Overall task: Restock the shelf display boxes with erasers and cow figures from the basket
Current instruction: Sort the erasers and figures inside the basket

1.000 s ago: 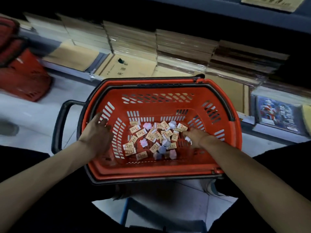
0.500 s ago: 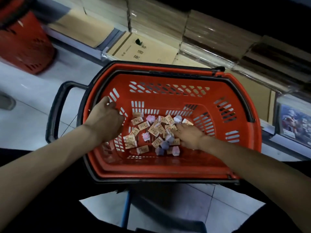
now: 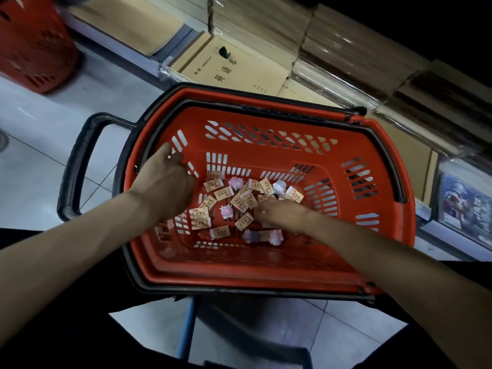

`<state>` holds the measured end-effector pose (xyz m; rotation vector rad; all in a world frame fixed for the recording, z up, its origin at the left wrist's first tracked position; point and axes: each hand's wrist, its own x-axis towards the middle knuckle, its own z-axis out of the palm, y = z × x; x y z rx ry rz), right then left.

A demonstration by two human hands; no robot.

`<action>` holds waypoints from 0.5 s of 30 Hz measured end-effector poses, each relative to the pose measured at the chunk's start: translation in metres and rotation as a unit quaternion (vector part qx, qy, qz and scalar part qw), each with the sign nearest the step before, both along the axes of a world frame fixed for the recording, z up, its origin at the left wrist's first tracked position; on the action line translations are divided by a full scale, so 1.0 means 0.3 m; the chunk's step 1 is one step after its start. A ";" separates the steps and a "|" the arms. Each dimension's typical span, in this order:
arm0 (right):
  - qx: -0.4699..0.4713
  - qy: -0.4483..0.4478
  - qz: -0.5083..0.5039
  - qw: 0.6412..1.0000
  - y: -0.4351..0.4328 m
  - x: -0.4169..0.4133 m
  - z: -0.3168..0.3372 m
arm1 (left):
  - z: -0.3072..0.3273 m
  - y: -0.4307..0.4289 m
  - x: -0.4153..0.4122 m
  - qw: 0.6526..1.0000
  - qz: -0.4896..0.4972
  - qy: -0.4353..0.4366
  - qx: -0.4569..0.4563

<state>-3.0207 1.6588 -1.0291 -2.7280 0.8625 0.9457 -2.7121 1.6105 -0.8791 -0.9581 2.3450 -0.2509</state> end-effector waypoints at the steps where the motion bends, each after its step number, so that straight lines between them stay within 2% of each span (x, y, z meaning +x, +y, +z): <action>1: -0.016 0.000 -0.021 1.000 -0.002 -0.047 0.013 | 0.002 0.002 -0.001 1.000 0.002 0.000 0.000; 4: -0.022 0.037 -0.021 0.999 -0.009 -0.174 0.072 | 0.007 0.006 -0.007 1.000 0.008 -0.005 0.001; 9: 0.058 0.141 -0.013 0.988 0.028 -0.215 0.089 | 0.022 0.013 -0.019 1.000 0.011 -0.003 0.000; 12: 0.052 0.134 -0.015 0.989 0.051 -0.139 0.101 | 0.023 0.016 -0.015 1.000 0.011 -0.001 -0.004; 15: 0.055 0.078 -0.021 0.995 0.074 -0.052 0.090 | 0.023 0.019 -0.014 1.000 0.013 -0.001 -0.005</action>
